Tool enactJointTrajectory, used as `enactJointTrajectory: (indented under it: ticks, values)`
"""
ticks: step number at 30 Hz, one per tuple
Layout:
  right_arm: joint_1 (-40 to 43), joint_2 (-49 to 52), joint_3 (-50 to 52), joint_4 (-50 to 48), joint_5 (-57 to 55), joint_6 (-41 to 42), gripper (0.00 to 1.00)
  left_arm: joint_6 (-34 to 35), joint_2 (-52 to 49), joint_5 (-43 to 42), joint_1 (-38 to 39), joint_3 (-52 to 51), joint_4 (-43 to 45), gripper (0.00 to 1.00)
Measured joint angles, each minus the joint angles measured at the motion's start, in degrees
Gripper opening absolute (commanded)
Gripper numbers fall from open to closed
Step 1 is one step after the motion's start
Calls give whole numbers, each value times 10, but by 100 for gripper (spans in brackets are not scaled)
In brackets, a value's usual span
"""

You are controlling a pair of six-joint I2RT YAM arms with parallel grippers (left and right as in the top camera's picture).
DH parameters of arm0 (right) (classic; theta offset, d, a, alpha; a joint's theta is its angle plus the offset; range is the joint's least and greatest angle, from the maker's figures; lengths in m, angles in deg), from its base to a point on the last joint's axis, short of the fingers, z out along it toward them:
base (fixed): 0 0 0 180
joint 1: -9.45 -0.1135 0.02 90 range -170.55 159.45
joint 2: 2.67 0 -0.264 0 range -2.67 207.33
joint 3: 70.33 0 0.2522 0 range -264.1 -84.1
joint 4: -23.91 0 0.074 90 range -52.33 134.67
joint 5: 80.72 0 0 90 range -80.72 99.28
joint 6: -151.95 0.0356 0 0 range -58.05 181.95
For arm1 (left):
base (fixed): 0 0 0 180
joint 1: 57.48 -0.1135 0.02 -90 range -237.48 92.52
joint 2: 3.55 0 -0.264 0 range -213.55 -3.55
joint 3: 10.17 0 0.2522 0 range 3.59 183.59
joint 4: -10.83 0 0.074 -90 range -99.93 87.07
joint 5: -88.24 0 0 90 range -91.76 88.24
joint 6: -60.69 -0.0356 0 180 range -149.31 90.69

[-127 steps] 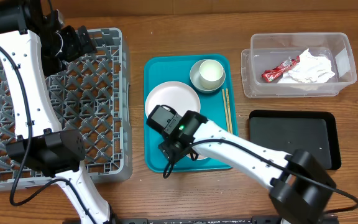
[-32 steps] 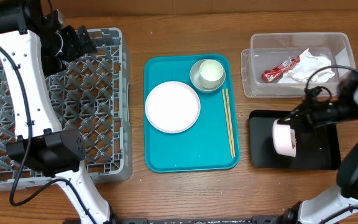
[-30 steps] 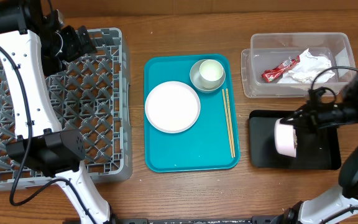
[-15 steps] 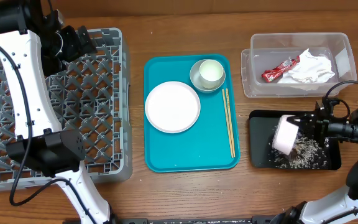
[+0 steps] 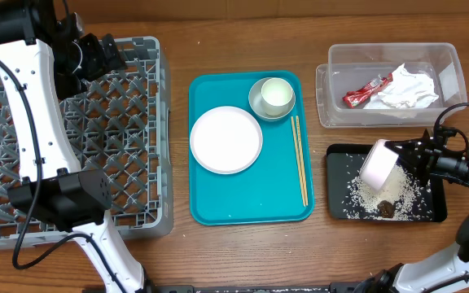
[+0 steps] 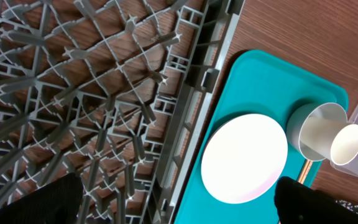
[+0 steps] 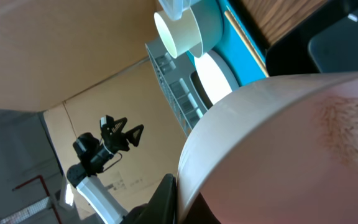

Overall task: Sort waste into correct bins and load items into the dishwasher
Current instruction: 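Tilt the rice bowl to dump rice and scrap onto the black tray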

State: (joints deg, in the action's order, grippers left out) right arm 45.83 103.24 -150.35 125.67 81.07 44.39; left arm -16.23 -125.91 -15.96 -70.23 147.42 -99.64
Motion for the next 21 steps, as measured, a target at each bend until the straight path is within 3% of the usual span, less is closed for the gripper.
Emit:
enactJointTrajectory:
  ticks: [8, 13, 17, 21]
  values:
    - [0, 0, 0, 5, 22, 19, 4, 0, 0, 0, 0, 0, 0, 100]
    - [2, 0, 0, -41, 63, 23, 4, 0, 0, 0, 0, 0, 0, 100]
    - [3, 0, 0, 24, 72, 25, 4, 0, 0, 0, 0, 0, 0, 100]
    - [8, 0, 0, 24, 70, 52, 4, 0, 0, 0, 0, 0, 0, 100]
